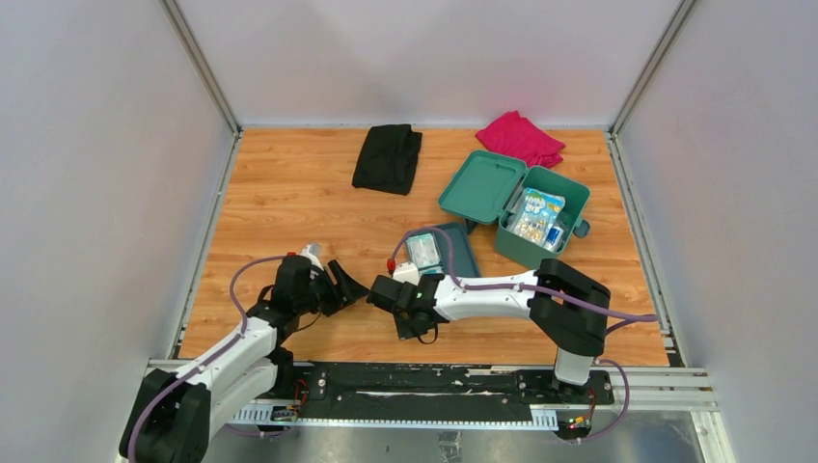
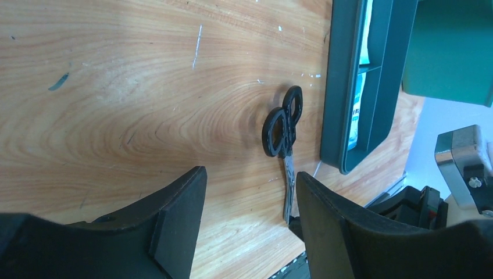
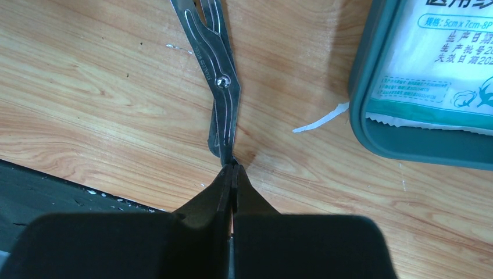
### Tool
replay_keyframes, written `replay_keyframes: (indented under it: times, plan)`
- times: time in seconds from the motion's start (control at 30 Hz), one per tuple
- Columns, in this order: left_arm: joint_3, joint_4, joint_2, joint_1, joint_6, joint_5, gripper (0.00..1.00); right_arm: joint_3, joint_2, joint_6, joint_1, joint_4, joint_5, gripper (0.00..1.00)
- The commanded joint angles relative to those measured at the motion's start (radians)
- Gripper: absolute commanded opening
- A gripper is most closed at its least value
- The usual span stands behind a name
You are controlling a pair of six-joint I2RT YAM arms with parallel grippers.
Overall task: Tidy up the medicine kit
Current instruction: Pick up the scissors from the center of the board.
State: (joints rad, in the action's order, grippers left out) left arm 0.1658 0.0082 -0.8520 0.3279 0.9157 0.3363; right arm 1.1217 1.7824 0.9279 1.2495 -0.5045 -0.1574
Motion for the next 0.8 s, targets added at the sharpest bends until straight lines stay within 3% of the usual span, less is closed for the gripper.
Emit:
replay_keyframes:
  times: [0.0,0.77]
  plan:
    - [-0.032,0.106,-0.030,0.005,0.041,0.010,0.63,-0.040,0.016,0.012,-0.015,-0.025,-0.028,0.00]
    - [0.001,0.367,-0.429,0.007,0.041,0.099,0.50,-0.021,0.003,-0.008,-0.024,-0.025,-0.033,0.00]
